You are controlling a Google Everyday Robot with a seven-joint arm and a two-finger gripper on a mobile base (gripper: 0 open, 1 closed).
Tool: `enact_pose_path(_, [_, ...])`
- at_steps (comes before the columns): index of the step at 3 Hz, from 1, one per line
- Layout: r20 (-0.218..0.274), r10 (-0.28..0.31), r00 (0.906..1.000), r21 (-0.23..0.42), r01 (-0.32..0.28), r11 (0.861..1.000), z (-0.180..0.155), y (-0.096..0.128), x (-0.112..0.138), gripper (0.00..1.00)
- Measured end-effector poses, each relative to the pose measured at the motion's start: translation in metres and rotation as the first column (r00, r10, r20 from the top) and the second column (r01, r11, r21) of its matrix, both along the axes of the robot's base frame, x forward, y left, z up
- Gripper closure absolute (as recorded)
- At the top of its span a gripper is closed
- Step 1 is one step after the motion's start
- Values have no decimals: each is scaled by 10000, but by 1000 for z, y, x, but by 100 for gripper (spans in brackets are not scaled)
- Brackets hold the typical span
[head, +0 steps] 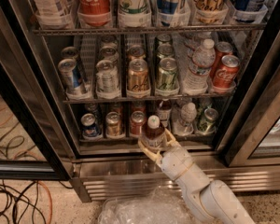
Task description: Pick blue plastic bottle from bottom shelf of fridge
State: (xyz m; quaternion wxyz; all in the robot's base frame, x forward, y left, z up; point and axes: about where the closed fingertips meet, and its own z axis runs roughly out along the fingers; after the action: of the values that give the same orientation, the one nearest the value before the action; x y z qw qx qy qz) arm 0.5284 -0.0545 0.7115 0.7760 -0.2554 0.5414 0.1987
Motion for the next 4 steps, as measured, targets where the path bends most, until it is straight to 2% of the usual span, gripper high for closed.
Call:
enact_pose_path(1, [141,943,9954,-622,-932,9937,12,11,-37,100])
enact_pose_path(2, [349,1598,9865,-1445,-1532,9776,25,19,-67,100])
enact_pose_path(4, [478,2720,9611,-2573,-2513,9331,47,31,-106,100])
